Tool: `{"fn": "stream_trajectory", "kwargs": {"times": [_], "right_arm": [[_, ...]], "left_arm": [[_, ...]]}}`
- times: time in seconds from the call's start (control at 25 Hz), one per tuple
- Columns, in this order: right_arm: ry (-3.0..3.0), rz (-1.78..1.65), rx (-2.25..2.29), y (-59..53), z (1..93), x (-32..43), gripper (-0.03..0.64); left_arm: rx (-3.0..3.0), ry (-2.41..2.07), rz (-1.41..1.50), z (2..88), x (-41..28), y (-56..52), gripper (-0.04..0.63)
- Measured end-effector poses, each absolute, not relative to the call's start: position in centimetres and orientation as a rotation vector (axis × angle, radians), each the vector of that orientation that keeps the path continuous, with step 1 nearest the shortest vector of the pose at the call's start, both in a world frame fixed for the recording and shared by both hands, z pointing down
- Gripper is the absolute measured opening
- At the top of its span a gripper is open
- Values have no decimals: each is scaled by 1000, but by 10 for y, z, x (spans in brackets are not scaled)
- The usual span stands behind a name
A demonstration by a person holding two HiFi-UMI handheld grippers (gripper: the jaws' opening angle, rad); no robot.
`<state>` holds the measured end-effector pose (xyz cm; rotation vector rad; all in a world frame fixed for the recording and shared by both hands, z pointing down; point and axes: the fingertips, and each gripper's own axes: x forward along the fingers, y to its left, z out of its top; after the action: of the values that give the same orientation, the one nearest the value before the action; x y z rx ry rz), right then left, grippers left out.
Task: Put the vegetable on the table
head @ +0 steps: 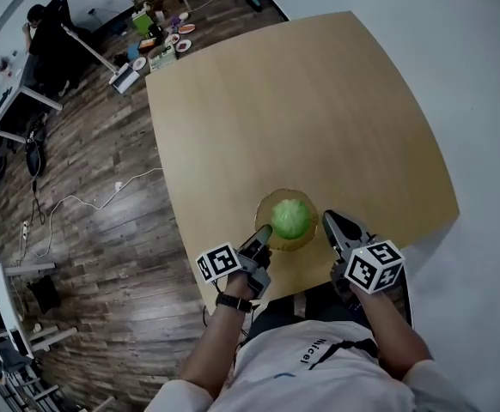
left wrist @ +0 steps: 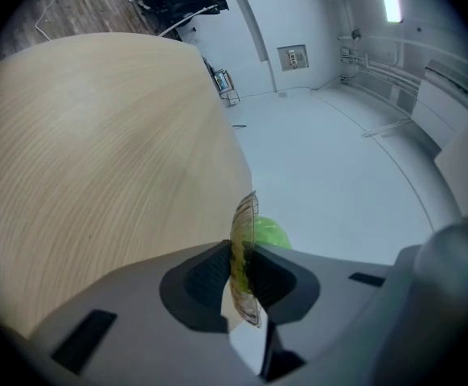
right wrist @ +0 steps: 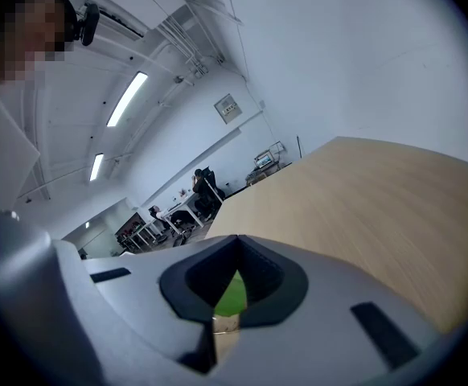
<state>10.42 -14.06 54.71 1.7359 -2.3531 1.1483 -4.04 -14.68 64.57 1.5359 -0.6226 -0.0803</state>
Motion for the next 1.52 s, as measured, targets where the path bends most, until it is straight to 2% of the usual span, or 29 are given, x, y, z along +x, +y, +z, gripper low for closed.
{"fn": "stream_trajectory", "kwargs": {"times": [0.76, 1.4, 1.52], "right_arm": [[-2313, 1265, 1667, -200, 618, 140, 14], [-2324, 1312, 1680, -205, 624, 163, 14], [-2332, 1317, 1672, -208, 625, 163, 14]], "left_arm": [[1439, -727, -43, 743, -5, -203, 61], [1434, -754, -24, 759, 26, -228, 61], [1429, -766, -42, 759, 25, -236, 82]]}}
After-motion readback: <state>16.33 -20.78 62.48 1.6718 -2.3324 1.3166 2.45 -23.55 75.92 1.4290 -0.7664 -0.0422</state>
